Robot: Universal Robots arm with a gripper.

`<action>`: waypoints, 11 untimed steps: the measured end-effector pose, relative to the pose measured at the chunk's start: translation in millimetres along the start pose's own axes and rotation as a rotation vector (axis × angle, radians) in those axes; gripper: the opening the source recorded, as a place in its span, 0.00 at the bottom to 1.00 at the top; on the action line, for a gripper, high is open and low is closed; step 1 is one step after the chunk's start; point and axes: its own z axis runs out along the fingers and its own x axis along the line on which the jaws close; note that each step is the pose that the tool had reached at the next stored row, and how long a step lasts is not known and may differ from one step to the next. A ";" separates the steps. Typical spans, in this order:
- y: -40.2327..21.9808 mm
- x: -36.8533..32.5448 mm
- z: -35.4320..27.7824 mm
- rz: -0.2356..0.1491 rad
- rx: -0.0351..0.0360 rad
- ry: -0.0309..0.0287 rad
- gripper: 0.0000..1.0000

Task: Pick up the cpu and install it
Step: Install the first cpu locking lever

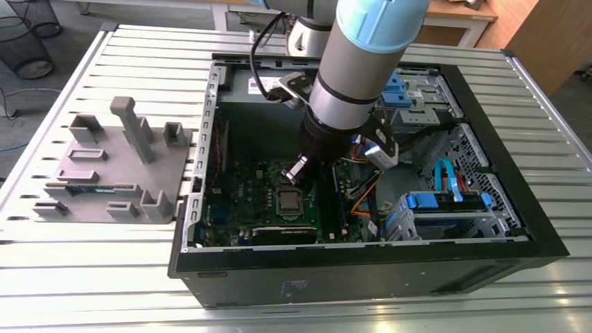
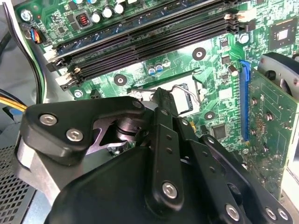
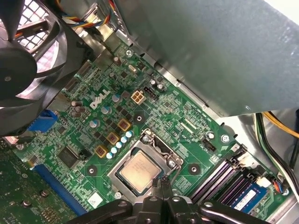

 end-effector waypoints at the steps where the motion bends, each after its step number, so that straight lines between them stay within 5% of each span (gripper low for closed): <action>1: -0.3 0.2 0.0 0.002 0.0002 0.0001 0.11; 11: -1.9 1.3 1.9 0.006 0.0005 0.0006 0.11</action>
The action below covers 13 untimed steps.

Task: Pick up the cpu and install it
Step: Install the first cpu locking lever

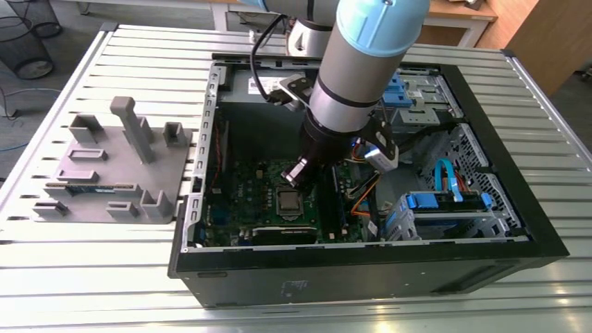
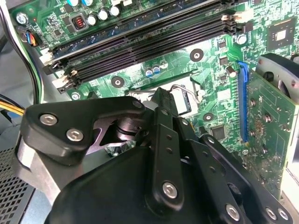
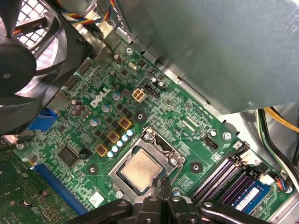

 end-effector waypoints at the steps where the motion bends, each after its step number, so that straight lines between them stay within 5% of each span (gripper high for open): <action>1: 0.0 0.0 0.0 0.000 0.0002 0.0001 0.11; 8: -2.0 1.8 0.1 0.000 -0.0014 -0.0012 0.11; 13: -2.1 1.9 0.2 -0.002 -0.0139 -0.0098 0.11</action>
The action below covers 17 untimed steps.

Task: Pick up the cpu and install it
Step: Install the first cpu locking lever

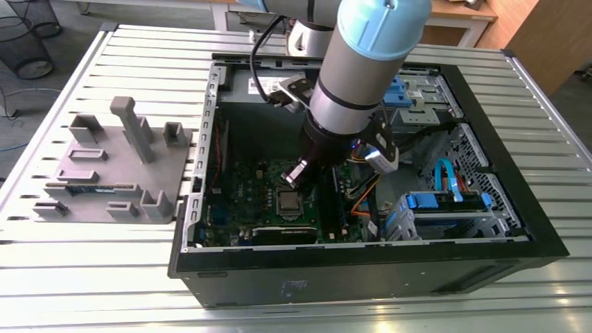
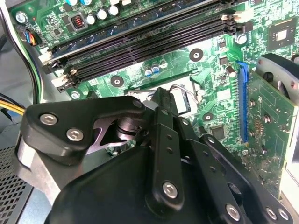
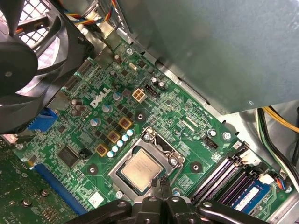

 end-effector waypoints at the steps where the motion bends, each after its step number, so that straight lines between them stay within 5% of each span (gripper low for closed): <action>1: 0.0 0.1 0.0 0.000 -0.0022 -0.0015 0.11; 17: -7.5 4.3 0.5 -0.002 -0.0144 -0.0053 0.11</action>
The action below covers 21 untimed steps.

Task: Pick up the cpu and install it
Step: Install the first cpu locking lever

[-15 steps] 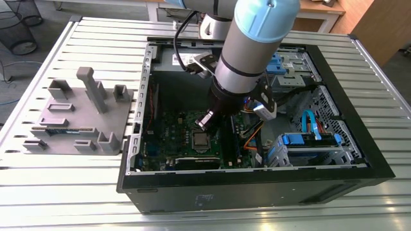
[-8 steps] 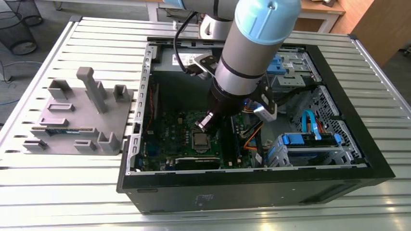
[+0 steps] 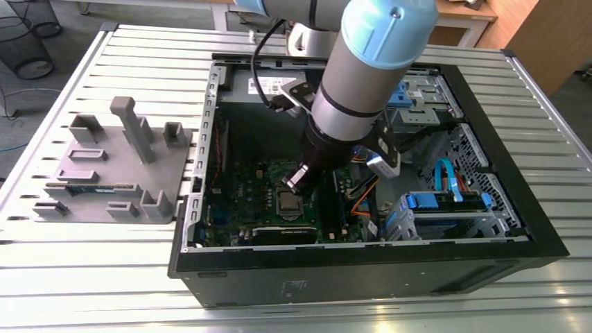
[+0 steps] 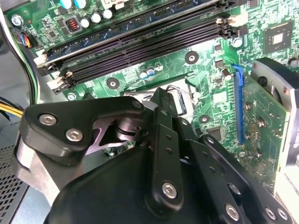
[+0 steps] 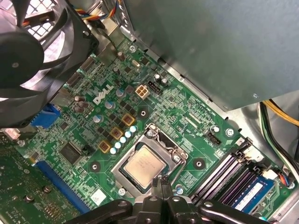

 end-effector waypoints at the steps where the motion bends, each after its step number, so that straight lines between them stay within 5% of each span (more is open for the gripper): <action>1: -0.7 0.1 0.2 0.000 -0.0010 0.0003 0.11; 8: -1.8 0.3 0.9 -0.001 -0.0056 -0.0025 0.11; 16: -2.4 0.3 2.8 -0.007 -0.0426 -0.0281 0.11; 21: -5.7 3.0 3.6 -0.008 -0.0476 -0.0319 0.11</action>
